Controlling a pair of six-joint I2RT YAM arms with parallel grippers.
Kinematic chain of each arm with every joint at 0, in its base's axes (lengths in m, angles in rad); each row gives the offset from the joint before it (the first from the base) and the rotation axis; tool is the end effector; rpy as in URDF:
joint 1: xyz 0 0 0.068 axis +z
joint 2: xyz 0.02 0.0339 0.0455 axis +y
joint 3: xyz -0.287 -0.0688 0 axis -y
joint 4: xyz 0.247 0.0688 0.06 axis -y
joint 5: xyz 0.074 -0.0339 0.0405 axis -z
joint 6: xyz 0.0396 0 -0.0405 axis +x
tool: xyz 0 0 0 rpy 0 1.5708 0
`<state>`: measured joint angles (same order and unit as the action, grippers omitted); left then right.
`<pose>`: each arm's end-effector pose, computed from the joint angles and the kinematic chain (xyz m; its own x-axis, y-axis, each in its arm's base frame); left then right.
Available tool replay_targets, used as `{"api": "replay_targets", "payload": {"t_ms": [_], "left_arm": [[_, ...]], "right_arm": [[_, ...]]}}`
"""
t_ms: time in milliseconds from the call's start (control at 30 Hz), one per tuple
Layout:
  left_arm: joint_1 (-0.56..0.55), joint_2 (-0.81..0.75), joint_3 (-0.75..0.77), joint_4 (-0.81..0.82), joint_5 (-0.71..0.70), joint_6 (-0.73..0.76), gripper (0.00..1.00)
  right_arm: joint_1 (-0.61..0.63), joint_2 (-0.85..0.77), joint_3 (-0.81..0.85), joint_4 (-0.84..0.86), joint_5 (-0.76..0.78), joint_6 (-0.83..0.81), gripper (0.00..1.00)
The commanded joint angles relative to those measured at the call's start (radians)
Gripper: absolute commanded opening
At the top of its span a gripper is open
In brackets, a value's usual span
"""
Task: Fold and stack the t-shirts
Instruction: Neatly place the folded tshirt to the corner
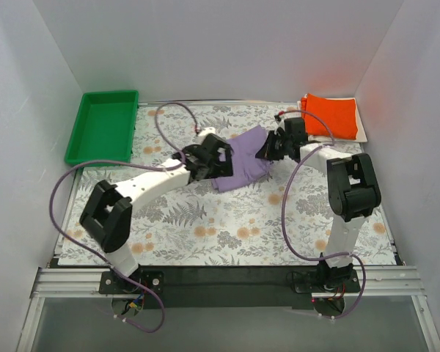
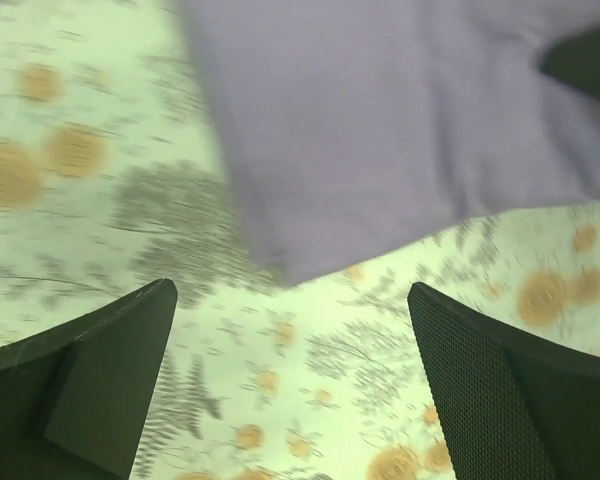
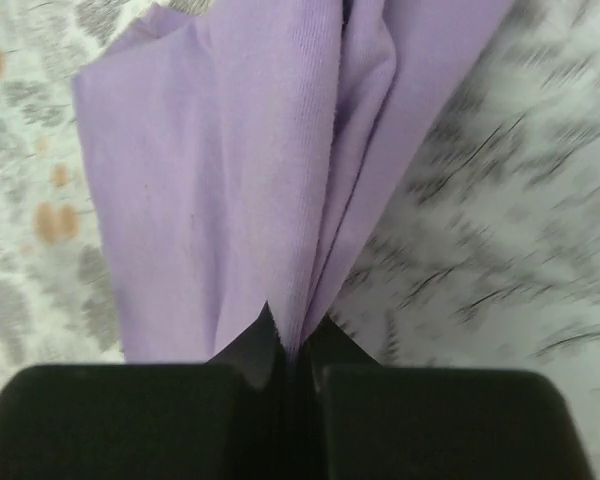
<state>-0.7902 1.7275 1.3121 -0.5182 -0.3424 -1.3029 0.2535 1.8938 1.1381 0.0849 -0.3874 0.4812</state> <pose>0.2777 -0.2615 0.2627 -0.6595 -0.6249 -0.4177 -0.4055 0.7637 -0.5023 0.4016 0.1195 0.1911 -0.7735 0.2423 -0.5857 -0.1813 0.8009 0.5707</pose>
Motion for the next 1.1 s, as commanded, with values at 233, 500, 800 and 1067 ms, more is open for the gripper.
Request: {"api": "replay_targets", "payload": {"t_ms": [233,500,800,1067], "left_arm": [[0.290,-0.285,-0.272,0.012,0.187,-0.021,0.94],[0.310,-0.355,-0.358,-0.051,0.166,-0.081,0.94],[0.312,-0.324,-0.340,-0.201,0.158,-0.157,0.94],[0.310,-0.256,-0.300,-0.256,0.154,-0.153,0.94]], "right_arm": [[-0.066,0.203,0.590,-0.447,0.446,-0.561,0.01],[-0.114,0.342,0.883,-0.450,0.558,-0.775,0.01],[-0.186,0.413,1.072,-0.360,0.640,-0.918,0.01],[-0.237,0.393,1.066,-0.246,0.654,-0.971,0.01]]}}
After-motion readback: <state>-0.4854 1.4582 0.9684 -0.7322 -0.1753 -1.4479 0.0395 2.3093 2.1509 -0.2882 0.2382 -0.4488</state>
